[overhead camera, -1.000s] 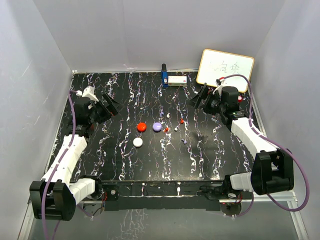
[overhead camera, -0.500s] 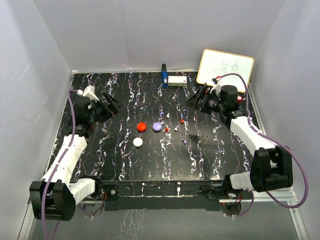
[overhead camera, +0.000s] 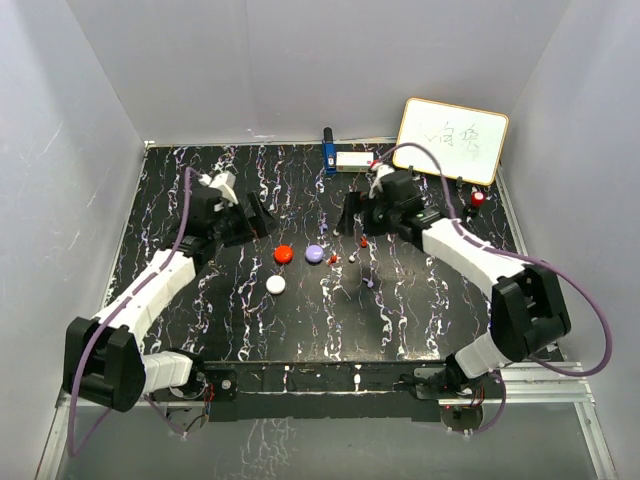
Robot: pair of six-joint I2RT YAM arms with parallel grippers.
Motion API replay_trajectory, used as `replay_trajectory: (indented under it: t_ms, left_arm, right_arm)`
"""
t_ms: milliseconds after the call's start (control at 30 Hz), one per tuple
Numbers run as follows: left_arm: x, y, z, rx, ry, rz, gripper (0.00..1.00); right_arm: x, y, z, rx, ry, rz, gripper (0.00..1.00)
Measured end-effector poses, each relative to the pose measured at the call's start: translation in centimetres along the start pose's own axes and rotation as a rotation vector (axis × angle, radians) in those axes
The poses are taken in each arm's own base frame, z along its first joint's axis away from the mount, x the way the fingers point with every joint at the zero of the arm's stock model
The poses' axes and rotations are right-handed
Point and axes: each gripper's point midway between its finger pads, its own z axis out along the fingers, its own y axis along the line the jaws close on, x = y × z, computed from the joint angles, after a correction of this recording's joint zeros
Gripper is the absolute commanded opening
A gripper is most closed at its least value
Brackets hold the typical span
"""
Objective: Insert the wireless bluetooth earbuds into the charging case
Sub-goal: Pick up the charging case at the center of the board.
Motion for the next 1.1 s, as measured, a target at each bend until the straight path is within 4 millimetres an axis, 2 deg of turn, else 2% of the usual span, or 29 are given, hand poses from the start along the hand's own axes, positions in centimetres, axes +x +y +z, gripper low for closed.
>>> replay_trajectory:
  t_ms: [67,100,167,333,733,867,1100]
  left_arm:
    - [0.9,-0.6,0.8,-0.005,0.033,0.032,0.98]
    - [1.7,-1.1,1.0,0.004,0.053,0.050,0.98]
    - [2.3,-1.0,1.2,-0.010,0.070,0.066,0.97]
    - [2.5,0.1,1.1,-0.059,0.076,0.088,0.96]
    - [3.6,0.6,1.0,-0.100,0.105,0.108,0.93]
    - [5.0,0.7,0.7,-0.136,0.139,0.108,0.91]
    - [9.1,0.8,-0.3,-0.219,0.228,0.121,0.90]
  right_arm:
    - [2.3,1.2,1.0,0.013,0.063,-0.045,0.96]
    - [3.3,1.3,1.3,0.026,0.089,-0.060,0.96]
    - [4.1,0.8,1.4,0.062,0.113,-0.069,0.96]
    - [3.4,-1.0,1.1,0.137,0.095,-0.078,0.95]
    - [3.6,-0.9,1.1,0.152,0.103,-0.088,0.94]
    - [3.7,-0.9,1.1,0.151,0.103,-0.087,0.94]
    - [3.7,-0.8,1.1,0.148,0.103,-0.085,0.94]
